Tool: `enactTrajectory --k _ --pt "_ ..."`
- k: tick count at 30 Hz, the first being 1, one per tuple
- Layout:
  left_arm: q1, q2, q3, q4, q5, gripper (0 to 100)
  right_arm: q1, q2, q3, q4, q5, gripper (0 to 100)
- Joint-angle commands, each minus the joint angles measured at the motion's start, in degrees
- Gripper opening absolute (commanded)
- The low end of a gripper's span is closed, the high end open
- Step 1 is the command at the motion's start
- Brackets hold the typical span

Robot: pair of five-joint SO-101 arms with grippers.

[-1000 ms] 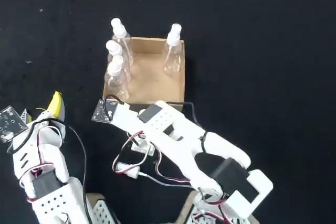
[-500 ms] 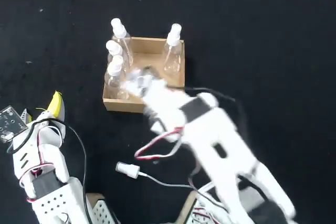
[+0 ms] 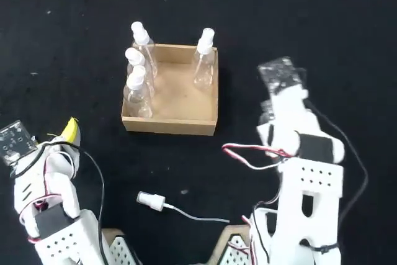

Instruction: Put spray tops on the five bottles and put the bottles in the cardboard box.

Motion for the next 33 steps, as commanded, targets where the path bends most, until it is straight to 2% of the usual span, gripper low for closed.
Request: enactTrajectory --k 1,7,12,15,21,27,30,33 --pt "3.9 3.0 -8.0 4.7 -6.9 21 5.2 -1.8 1.3 -4.0 -0.4 1.8" --pt "12.4 17.1 -19.8 13.7 -14.5 21 5.9 -1.9 5.6 -5.7 -0.9 1.5" --pt "18.2 30.4 -30.5 21.6 -17.3 21 5.9 -1.9 13.6 -15.9 -9.8 1.5" --pt "20.7 35.7 -34.0 25.0 -17.4 21 5.9 -1.9 17.1 -20.8 -12.6 1.4" --pt "31.1 37.6 -33.9 29.3 -17.2 21 6.0 -1.9 22.3 -27.8 -13.3 1.5" --pt "47.3 38.2 -31.7 34.0 -15.7 22 6.0 -1.9 29.1 -39.7 -13.3 1.5" --pt "52.7 38.2 -27.1 31.2 -10.9 27 6.0 -1.9 29.3 -40.0 -13.3 1.5" --pt "53.5 38.2 -22.5 27.5 -9.8 28 6.0 -1.9 29.5 -40.0 -13.3 1.5"
